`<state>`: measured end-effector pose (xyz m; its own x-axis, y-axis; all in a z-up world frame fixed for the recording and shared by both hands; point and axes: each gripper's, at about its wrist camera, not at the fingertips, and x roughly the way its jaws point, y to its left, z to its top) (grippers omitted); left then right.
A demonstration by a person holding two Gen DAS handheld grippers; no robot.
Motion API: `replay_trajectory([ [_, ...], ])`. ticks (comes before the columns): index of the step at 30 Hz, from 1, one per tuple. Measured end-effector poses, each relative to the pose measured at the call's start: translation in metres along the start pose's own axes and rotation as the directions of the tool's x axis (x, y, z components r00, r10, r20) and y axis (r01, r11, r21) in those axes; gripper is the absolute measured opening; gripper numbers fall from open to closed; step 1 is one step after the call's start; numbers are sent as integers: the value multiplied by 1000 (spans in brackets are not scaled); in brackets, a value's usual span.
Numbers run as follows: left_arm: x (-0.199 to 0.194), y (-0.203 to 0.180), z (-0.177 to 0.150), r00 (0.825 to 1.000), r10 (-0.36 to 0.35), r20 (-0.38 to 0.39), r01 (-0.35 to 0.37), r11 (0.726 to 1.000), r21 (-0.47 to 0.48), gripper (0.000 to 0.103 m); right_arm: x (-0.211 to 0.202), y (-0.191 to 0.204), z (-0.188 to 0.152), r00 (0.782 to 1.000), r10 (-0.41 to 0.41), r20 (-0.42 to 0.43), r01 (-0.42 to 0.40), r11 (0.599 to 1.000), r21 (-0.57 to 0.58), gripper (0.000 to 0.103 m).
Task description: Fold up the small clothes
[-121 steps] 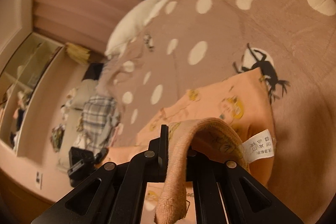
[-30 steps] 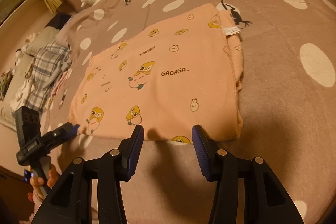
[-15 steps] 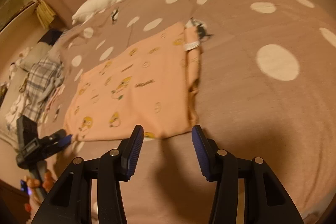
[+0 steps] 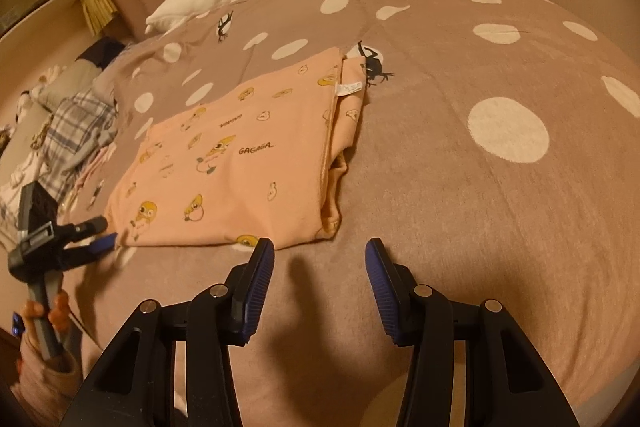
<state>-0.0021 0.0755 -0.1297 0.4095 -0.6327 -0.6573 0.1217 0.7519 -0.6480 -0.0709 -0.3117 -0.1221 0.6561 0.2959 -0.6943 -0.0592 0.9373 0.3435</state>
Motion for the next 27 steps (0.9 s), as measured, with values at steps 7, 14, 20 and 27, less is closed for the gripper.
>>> replay_trajectory([
  [7,1,-1,1,1000,12,-5,-12,1000,-3,72,15,5,8,999,47,-6,-47,999,-15,50],
  [14,5,-4,2,999,31,-8,-31,999,8,72,22,7,8,999,36,-6,-37,999,-37,21],
  [20,8,-5,4,999,43,-11,-43,999,19,72,6,0,11,998,24,56,-21,999,-47,12],
  [27,7,-2,4,1000,28,-10,-28,1000,12,72,20,-3,11,999,-32,-9,31,997,-72,11],
])
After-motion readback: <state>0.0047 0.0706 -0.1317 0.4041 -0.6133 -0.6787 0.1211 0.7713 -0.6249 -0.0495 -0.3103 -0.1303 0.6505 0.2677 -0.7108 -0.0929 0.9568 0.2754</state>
